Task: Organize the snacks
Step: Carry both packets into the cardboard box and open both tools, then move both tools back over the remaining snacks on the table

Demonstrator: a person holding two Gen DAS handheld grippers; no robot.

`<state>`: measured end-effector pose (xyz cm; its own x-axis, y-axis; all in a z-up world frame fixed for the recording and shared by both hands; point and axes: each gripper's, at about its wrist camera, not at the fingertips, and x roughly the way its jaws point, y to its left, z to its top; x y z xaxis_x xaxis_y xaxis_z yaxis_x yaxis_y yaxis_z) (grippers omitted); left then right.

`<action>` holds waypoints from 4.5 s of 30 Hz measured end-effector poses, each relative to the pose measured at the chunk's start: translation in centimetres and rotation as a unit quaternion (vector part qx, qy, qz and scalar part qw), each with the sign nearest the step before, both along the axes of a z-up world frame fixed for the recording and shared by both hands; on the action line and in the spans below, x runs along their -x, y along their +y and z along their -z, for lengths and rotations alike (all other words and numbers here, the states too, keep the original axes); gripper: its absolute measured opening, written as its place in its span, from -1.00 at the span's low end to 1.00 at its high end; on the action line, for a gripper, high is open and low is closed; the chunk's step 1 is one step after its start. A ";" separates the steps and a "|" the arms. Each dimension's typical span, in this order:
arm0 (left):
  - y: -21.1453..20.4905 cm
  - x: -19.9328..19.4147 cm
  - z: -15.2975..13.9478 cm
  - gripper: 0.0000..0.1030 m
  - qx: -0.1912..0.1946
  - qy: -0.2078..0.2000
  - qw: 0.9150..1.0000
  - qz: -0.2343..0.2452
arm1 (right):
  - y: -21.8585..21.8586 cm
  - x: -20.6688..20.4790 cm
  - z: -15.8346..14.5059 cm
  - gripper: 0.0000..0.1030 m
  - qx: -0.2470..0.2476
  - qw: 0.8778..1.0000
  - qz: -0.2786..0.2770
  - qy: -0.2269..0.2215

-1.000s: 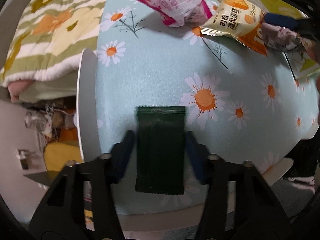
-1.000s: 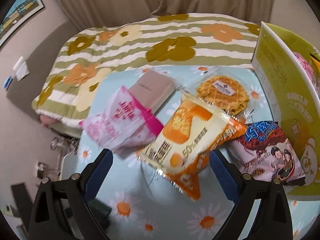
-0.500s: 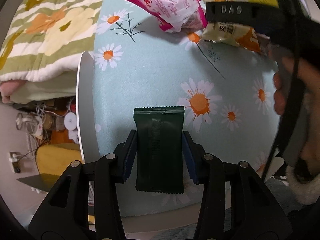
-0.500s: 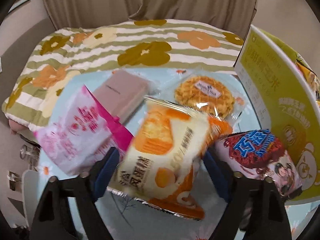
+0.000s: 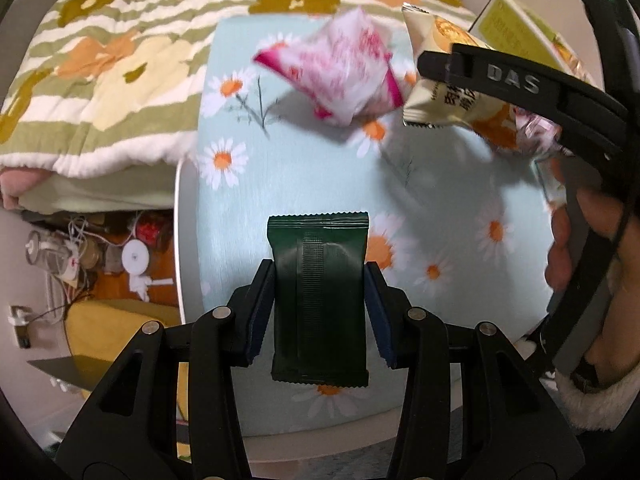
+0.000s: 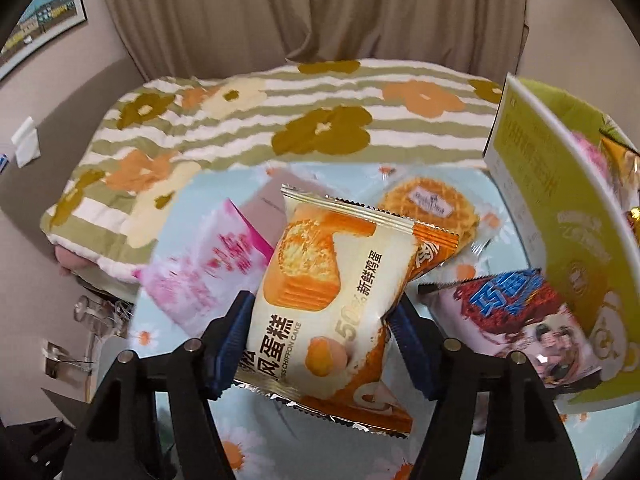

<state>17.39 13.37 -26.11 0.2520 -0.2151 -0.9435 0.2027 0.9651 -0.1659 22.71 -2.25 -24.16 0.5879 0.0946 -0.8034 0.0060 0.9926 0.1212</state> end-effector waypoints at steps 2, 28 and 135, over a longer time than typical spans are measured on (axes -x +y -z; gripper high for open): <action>-0.1 -0.2 -1.3 -0.22 0.012 -0.010 1.000 -0.005 | -0.4 0.5 -1.4 0.24 -0.009 1.000 -0.002 -0.009; -25.4 -6.2 -16.3 -0.22 0.139 -0.139 0.979 0.048 | -26.7 4.7 -15.9 0.24 -0.060 0.993 -0.026 -0.098; -6.8 -13.0 1.9 0.99 -0.102 -0.073 0.976 0.180 | -6.7 -1.4 -0.8 0.92 0.103 0.992 0.005 0.070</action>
